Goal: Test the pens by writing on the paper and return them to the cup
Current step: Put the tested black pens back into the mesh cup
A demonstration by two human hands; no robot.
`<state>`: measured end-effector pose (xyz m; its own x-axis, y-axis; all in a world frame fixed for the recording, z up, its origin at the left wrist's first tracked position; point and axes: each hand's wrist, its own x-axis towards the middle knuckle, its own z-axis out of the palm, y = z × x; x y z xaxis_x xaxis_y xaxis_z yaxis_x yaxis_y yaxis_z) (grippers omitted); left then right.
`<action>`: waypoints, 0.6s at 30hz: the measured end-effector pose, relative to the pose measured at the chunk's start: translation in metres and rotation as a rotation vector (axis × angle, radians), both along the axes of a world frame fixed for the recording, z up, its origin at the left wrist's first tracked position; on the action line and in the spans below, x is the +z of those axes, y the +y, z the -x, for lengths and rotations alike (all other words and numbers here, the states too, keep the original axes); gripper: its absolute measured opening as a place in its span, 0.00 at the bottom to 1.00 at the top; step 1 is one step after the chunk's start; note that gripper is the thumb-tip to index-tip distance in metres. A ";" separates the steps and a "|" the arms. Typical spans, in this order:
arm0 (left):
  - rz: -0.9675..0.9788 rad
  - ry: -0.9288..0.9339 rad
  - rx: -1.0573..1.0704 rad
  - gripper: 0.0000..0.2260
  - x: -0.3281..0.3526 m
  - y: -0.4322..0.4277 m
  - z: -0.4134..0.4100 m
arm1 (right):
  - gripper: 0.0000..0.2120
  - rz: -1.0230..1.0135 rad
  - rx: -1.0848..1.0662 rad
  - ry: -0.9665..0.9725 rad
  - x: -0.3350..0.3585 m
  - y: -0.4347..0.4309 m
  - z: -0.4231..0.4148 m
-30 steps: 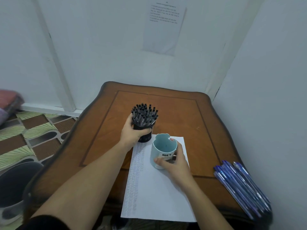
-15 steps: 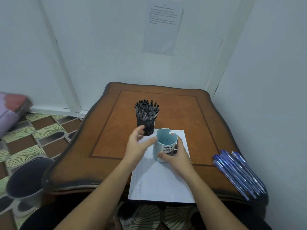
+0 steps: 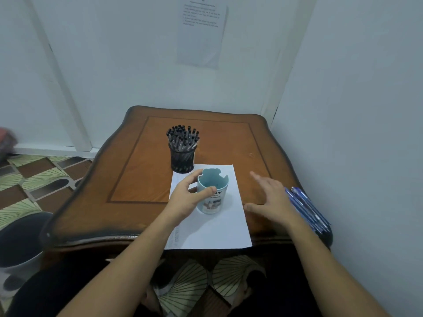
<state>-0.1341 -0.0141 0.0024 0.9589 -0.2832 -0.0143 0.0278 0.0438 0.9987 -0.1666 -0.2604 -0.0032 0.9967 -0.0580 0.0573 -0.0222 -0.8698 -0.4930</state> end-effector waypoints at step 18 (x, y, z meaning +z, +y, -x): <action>0.035 0.081 -0.017 0.26 -0.007 -0.015 0.000 | 0.48 0.129 -0.292 0.238 -0.020 -0.059 0.002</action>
